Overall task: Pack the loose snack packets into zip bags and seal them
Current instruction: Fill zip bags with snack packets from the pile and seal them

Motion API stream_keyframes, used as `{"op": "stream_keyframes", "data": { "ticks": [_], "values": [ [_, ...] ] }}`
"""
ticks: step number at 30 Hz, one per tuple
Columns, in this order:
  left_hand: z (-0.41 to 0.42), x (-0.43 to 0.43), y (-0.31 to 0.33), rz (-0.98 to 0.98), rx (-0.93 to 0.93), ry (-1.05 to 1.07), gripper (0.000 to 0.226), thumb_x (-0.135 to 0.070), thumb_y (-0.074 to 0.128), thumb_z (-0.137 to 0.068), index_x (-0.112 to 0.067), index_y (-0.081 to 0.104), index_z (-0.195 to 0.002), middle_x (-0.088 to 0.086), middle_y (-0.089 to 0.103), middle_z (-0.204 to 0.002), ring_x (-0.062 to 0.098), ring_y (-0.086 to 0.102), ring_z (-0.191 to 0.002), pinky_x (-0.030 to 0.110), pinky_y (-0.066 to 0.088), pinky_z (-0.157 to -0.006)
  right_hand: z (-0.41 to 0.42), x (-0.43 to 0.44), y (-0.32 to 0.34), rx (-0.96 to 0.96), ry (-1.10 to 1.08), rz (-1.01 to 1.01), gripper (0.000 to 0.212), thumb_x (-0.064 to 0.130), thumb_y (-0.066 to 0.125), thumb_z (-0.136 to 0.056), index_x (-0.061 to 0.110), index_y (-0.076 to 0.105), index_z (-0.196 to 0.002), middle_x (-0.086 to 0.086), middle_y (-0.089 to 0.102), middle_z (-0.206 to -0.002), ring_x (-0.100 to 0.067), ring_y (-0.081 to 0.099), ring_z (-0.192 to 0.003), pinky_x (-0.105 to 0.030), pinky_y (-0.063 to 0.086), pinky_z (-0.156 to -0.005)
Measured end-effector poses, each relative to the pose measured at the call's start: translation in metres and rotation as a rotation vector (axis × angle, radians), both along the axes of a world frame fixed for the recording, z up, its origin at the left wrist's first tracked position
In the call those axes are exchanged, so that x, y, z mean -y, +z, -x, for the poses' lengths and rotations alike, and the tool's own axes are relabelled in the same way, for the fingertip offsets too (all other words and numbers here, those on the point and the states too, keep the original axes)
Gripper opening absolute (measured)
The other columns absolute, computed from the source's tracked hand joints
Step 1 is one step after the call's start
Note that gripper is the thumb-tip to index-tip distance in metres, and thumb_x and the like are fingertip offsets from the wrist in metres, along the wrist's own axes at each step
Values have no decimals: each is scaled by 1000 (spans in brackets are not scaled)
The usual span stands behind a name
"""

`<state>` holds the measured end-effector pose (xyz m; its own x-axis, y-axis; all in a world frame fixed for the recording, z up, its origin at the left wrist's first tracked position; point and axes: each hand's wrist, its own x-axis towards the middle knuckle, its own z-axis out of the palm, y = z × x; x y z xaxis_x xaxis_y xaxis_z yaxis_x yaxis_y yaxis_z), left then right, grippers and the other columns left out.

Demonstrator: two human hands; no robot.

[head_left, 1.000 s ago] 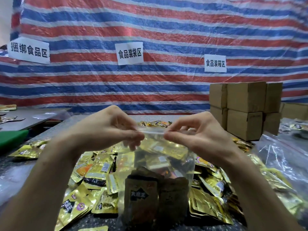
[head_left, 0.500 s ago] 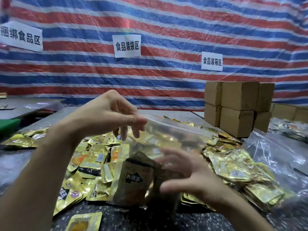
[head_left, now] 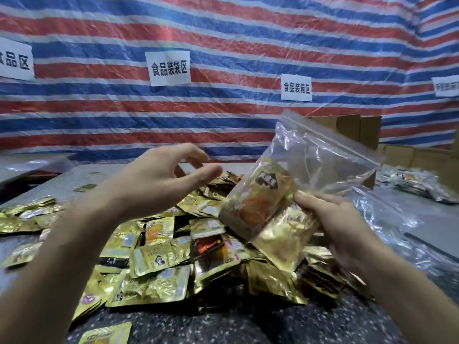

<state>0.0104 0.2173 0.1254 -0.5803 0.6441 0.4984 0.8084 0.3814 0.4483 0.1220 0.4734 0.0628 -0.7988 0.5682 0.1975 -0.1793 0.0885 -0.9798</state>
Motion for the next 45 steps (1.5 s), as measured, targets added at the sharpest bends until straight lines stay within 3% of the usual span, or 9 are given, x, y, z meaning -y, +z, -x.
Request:
{"op": "stream_keyframes", "data": {
  "ticks": [3,7,14,21,27,29,36,39,45],
  "values": [
    [-5,-6,-6,103,18,-50,58,-78,44,-64,-47,56,-111,-35,58,-90,-23,54,-89,10,48,-54,4,-40,-1,-11,-86,205,10,19,68,-93,11,69,-88,-3,68,-66,-16,64,-51,-30,53,-47],
    [-12,-13,-11,242,39,-109,57,-75,46,-67,-42,62,-111,-24,63,-104,-12,60,-93,23,57,-73,7,-77,-20,39,-151,253,12,16,67,-94,6,66,-88,-7,72,-70,-18,69,-63,-32,55,-52],
    [-19,-13,-12,327,77,-163,57,-75,46,-71,-38,68,-108,-21,66,-103,-6,63,-90,27,57,-80,22,-124,-45,664,-423,-800,44,41,72,-88,17,51,-58,4,48,-49,-15,46,-45,-23,37,-46],
    [-18,20,-15,350,42,-63,41,-62,50,-85,-34,68,-108,-20,66,-103,-8,60,-93,19,54,-76,51,-140,-33,748,-438,-897,39,43,72,-90,8,65,-73,-6,61,-70,-20,56,-66,-27,34,-49],
    [-11,83,-46,355,61,140,29,-59,54,-89,-38,67,-103,-21,66,-91,-7,62,-81,16,48,-68,59,-86,-26,504,-621,-1123,52,33,77,-82,-6,52,-106,-25,53,-96,-50,56,-101,-54,53,-79],
    [-9,91,-62,282,38,216,24,-55,56,-92,-35,69,-95,-21,68,-86,-4,63,-78,22,52,-69,64,-30,-25,351,-468,-1182,52,42,69,-87,7,55,-123,-23,53,-119,-41,55,-108,-50,52,-81],
    [0,110,-119,-117,-58,517,33,-43,61,-93,-24,64,-67,-11,63,-62,5,57,-58,24,42,-53,73,115,-57,-227,122,-928,5,22,71,-90,22,66,-90,13,62,-91,-2,59,-79,-25,51,-68],
    [10,141,-131,-52,-70,709,7,-32,69,-90,-30,63,-87,-17,65,-85,-1,57,-74,20,41,-60,74,118,-83,-357,114,-907,14,7,76,-85,18,67,-88,10,63,-89,-7,64,-75,-22,55,-64],
    [41,224,-140,587,70,1317,37,-47,54,-94,-20,59,-120,5,53,-133,27,46,-124,41,37,-97,76,102,-94,-505,125,-898,11,4,70,-83,10,69,-92,4,65,-92,-16,66,-81,-35,58,-66]
  ]
}}
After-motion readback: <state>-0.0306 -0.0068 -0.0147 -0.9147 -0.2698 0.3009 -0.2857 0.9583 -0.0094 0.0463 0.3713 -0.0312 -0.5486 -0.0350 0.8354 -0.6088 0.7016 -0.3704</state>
